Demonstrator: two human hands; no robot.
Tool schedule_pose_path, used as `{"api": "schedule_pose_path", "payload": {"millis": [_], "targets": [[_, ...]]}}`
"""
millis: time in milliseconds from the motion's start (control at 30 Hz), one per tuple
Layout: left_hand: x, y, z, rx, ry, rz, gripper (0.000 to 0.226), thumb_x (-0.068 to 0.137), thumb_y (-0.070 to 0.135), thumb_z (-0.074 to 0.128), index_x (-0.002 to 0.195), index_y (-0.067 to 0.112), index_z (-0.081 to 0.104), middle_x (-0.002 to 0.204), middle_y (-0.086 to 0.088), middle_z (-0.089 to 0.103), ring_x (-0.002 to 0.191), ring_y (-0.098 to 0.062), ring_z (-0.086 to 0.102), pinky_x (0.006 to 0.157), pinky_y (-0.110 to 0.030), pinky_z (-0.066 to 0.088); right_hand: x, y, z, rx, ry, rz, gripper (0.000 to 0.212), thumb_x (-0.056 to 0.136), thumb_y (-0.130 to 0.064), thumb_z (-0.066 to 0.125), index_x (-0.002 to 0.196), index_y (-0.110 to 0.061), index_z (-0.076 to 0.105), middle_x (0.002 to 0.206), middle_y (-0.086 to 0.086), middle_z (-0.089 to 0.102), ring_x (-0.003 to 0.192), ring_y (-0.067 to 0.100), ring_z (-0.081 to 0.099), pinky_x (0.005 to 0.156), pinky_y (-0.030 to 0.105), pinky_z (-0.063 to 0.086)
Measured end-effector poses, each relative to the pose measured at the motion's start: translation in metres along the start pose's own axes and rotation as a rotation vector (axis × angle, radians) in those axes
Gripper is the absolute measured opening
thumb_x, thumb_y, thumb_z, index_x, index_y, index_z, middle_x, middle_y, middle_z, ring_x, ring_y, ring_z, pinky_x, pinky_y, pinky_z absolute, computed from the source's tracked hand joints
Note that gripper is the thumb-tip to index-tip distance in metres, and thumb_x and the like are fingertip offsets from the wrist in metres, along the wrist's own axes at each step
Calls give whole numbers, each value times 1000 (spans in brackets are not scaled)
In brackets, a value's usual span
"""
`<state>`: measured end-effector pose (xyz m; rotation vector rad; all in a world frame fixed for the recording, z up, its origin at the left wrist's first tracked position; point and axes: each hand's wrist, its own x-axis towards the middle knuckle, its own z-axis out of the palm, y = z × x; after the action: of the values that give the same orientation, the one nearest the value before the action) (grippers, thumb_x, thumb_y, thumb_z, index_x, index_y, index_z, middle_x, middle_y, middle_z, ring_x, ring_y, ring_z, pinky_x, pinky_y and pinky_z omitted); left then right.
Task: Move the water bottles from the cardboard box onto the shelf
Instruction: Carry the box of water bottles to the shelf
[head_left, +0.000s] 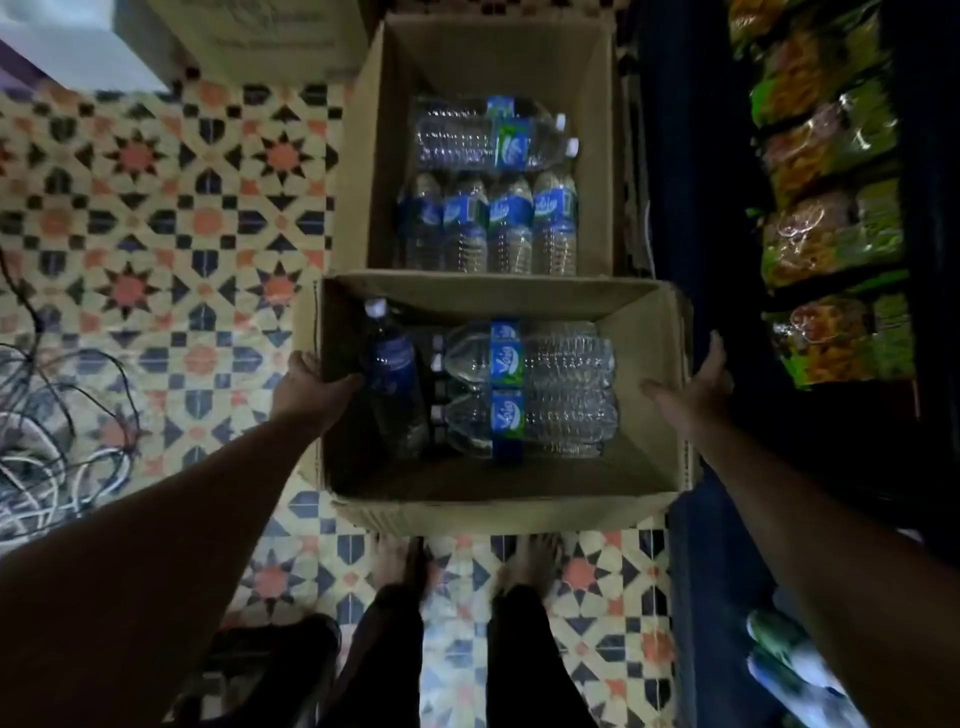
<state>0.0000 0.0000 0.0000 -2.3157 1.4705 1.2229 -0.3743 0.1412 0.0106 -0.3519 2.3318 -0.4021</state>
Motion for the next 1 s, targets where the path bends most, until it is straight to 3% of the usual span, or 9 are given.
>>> {"api": "schedule_pose_path", "payload": {"millis": [100,167,267,367,533,667,867,1000], "targets": [[12,-2,4,-79,-8,-17,73,78,45,76,137,20,40,127,-14,60,109,-36,62,92,-49,54,14,3,12,66,20,72,105,83,-21,77,155,-31,1,155,18,29,134,39,41,106,48,36],[16,-6,7,-93,-27,-11,75,75,46,78,137,24,42,126,-11,62,108,-34,63,92,-51,54,23,11,21,48,44,111,96,84,-24,75,155,-27,10,151,18,38,131,40,45,106,48,39],[11,-10,12,-76,-21,35,70,80,39,77,138,22,43,130,-11,61,114,-32,61,93,-51,53,27,21,25,-88,58,38,57,86,-24,69,137,-9,49,131,20,59,116,39,57,94,44,49],[9,-15,17,-101,2,94,61,86,29,73,139,18,45,133,-11,60,120,-31,59,95,-49,52,25,34,25,-139,68,-53,33,93,-15,60,123,-1,61,115,23,65,104,39,62,81,39,48],[9,-29,25,51,74,98,39,94,31,63,124,7,58,111,-15,69,99,-31,66,83,-47,57,23,53,27,-178,46,-64,37,98,-28,56,123,-1,57,114,23,64,101,39,63,79,42,48],[11,-30,27,153,177,103,35,99,29,53,99,-3,66,86,-22,67,77,-34,66,70,-47,59,23,52,36,-316,146,-49,41,97,-29,56,107,10,59,104,35,62,102,46,60,75,40,40],[17,-28,19,197,92,132,31,97,24,56,85,-3,66,76,-22,66,71,-36,67,67,-48,60,21,39,34,-348,189,25,49,92,-33,64,109,13,61,113,37,56,101,51,59,79,52,52],[15,-22,11,236,47,122,17,91,10,64,84,-6,64,76,-21,65,71,-33,66,62,-40,57,15,37,33,-335,193,12,48,93,-29,64,108,16,62,110,39,58,106,50,57,82,49,50]]}}
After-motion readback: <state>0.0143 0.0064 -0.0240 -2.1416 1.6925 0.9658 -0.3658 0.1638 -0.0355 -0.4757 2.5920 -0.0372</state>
